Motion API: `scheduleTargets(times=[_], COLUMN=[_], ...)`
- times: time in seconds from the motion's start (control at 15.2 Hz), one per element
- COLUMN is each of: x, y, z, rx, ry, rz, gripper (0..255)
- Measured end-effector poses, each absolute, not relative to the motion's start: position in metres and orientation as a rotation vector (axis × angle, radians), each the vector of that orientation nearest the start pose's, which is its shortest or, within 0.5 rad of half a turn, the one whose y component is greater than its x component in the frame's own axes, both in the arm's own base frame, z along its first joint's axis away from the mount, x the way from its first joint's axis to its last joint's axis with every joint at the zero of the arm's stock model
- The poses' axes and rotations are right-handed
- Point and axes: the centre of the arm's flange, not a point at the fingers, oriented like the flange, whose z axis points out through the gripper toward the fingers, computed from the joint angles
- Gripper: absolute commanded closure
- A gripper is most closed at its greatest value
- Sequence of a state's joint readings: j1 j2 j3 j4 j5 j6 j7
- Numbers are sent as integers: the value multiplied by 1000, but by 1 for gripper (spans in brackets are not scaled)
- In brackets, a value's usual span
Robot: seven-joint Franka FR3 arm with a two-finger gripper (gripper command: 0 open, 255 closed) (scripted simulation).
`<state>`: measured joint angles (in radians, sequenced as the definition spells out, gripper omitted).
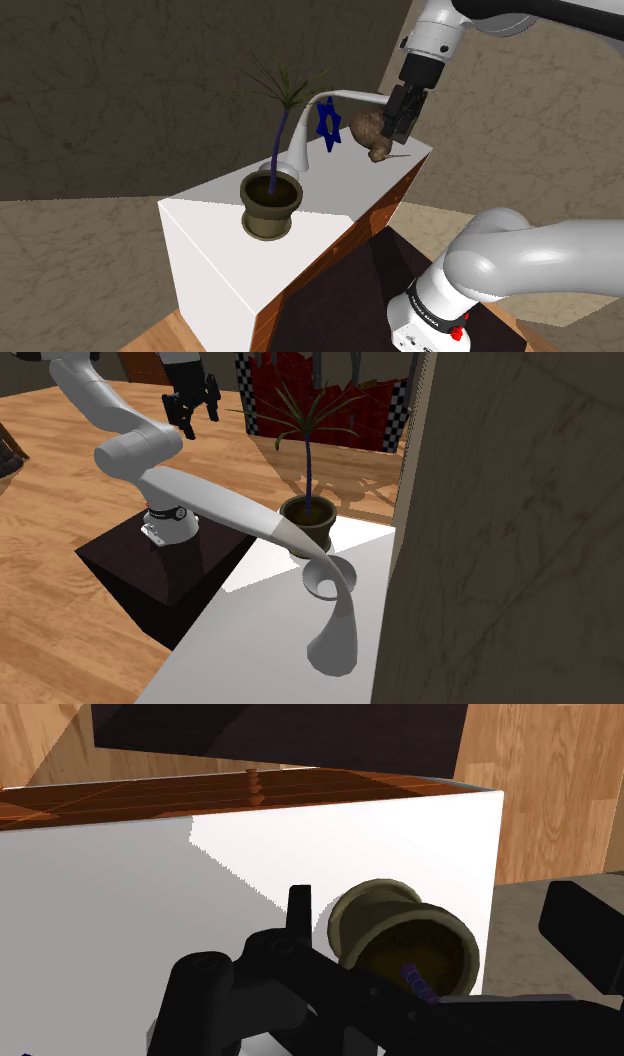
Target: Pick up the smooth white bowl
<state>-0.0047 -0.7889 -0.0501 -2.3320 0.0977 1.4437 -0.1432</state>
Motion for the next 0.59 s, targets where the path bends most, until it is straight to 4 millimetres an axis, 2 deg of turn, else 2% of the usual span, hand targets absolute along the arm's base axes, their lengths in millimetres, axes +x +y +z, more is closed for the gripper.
scheduleTargets(times=[0.13, 0.59], x=[295, 360], y=[-10, -28], z=[588, 533], rx=[-2992, -2981], ry=[-170, -181], rz=[131, 116], gripper=[0, 0])
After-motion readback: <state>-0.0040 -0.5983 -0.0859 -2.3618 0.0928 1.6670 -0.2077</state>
